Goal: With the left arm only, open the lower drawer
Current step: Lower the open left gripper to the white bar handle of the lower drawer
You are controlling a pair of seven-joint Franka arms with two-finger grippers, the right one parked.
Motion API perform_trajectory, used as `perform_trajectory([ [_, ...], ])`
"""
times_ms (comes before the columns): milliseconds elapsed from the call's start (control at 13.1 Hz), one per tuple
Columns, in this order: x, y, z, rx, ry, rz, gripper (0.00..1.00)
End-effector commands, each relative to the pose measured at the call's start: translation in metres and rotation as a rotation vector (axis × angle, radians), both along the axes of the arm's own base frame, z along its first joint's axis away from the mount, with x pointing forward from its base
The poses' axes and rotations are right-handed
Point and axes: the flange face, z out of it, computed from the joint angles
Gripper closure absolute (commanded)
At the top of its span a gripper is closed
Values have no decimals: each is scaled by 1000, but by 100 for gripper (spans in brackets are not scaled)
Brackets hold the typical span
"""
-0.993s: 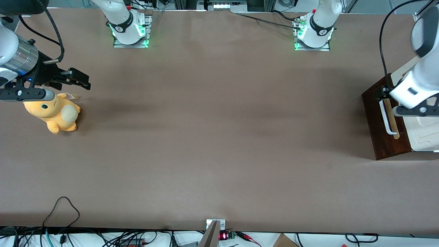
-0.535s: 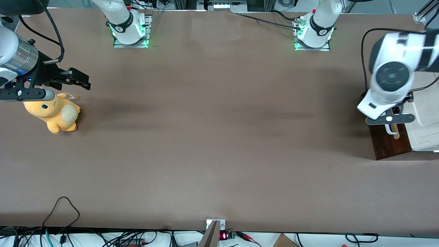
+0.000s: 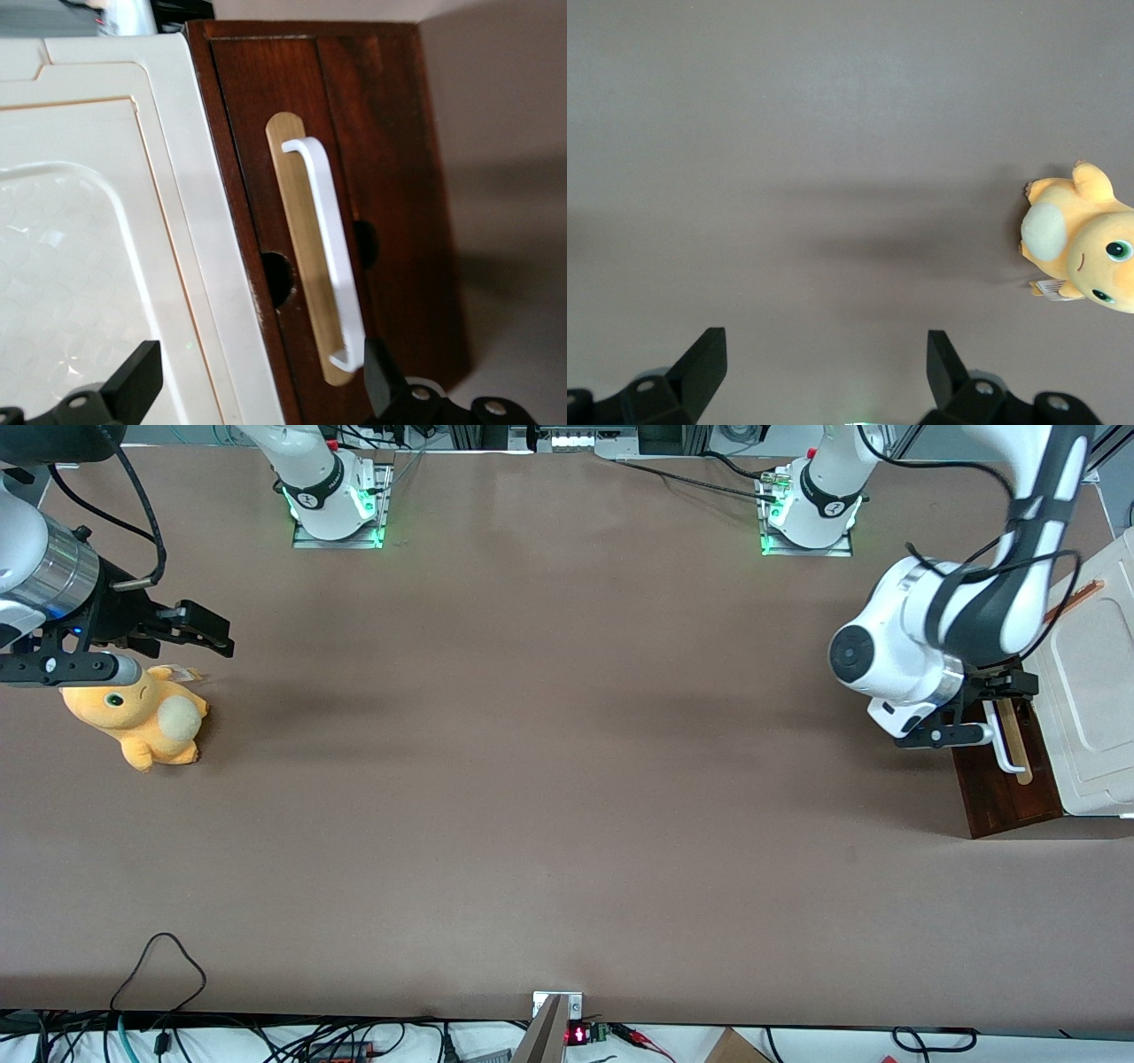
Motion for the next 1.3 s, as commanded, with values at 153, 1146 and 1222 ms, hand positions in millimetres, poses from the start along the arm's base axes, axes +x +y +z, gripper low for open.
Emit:
perform_trajectory([
  [153, 12, -7, 1, 76, 73, -114, 0],
  [1146, -12, -8, -106, 222, 10, -59, 2],
  [1222, -15, -5, -107, 247, 2, -52, 2],
])
